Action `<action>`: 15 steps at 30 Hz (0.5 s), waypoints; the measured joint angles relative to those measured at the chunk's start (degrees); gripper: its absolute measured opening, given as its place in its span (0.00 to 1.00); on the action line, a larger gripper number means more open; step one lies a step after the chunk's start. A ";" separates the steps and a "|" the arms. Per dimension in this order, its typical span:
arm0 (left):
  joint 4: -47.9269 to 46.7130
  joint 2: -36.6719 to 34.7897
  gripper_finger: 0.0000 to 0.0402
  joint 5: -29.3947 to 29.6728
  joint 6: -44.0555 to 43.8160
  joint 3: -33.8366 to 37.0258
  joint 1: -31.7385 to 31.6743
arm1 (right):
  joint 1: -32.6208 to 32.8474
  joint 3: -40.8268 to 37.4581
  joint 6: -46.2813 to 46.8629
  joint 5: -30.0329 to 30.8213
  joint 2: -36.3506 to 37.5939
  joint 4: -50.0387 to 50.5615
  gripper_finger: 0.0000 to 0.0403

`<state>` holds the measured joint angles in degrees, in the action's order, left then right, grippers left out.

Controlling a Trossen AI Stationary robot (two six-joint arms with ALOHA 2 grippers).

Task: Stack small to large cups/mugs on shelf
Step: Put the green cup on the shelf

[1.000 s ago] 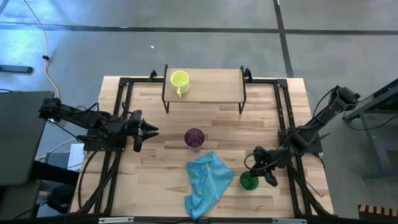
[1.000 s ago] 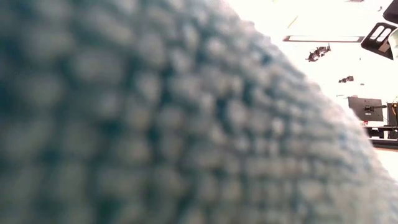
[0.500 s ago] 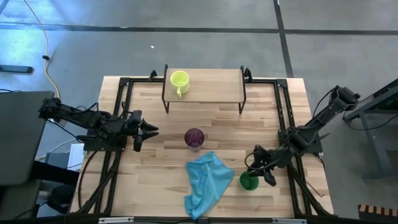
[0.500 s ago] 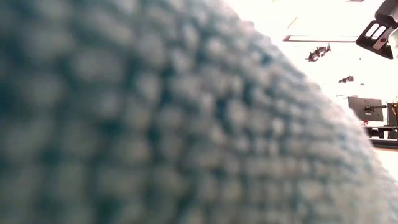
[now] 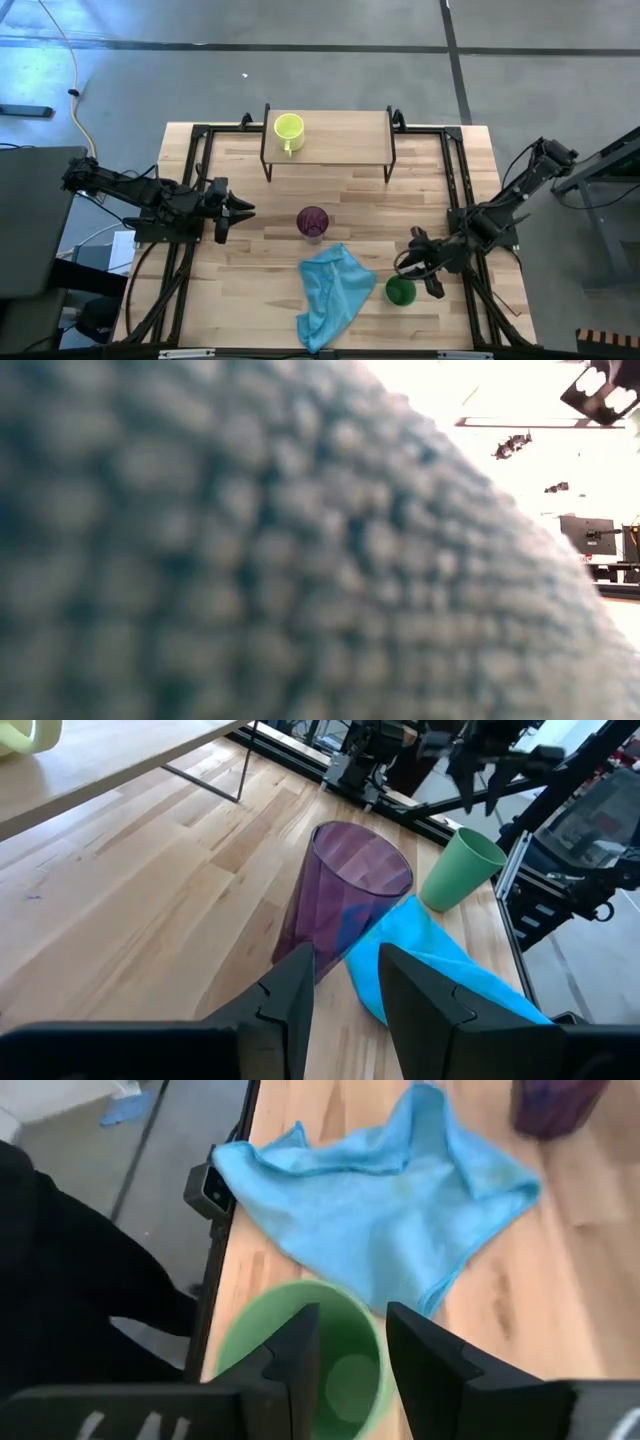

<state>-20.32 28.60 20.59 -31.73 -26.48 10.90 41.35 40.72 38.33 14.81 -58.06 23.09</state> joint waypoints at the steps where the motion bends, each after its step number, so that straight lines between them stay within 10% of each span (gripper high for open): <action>1: -0.04 0.00 0.26 0.01 0.04 0.00 0.00 | 0.12 1.88 -1.12 0.34 -0.43 2.74 0.27; 15: -0.87 0.00 0.26 -0.03 1.07 0.00 0.00 | 1.53 12.04 0.75 -0.64 -10.22 14.05 0.27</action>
<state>-21.19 28.60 20.56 -30.65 -26.48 10.90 42.88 52.76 39.08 14.17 -68.28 37.15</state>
